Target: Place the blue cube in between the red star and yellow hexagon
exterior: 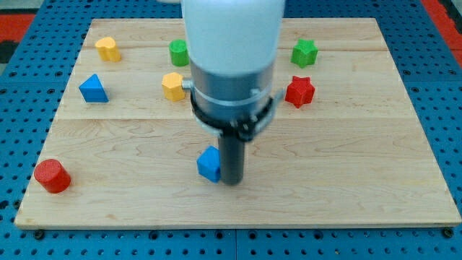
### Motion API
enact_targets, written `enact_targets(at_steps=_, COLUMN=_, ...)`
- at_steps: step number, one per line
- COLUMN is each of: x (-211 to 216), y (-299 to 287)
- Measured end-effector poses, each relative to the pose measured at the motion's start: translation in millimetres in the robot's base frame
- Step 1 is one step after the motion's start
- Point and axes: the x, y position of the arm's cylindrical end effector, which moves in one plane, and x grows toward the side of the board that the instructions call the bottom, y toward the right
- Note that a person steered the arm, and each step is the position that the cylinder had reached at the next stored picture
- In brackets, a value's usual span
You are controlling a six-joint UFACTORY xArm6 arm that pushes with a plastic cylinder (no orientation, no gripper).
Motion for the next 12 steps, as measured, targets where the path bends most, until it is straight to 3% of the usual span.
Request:
enact_targets(at_steps=1, x=-15.1, y=-22.4)
enact_targets(at_steps=3, x=39.2, y=-65.6)
enact_targets(at_steps=5, x=-51.8, y=-57.1)
enact_targets(at_steps=7, x=-59.8, y=20.9)
enact_targets(at_steps=9, x=-58.4, y=0.7)
enact_targets(at_steps=10, x=-61.2, y=-49.0)
enact_targets(at_steps=12, x=-75.9, y=-27.8)
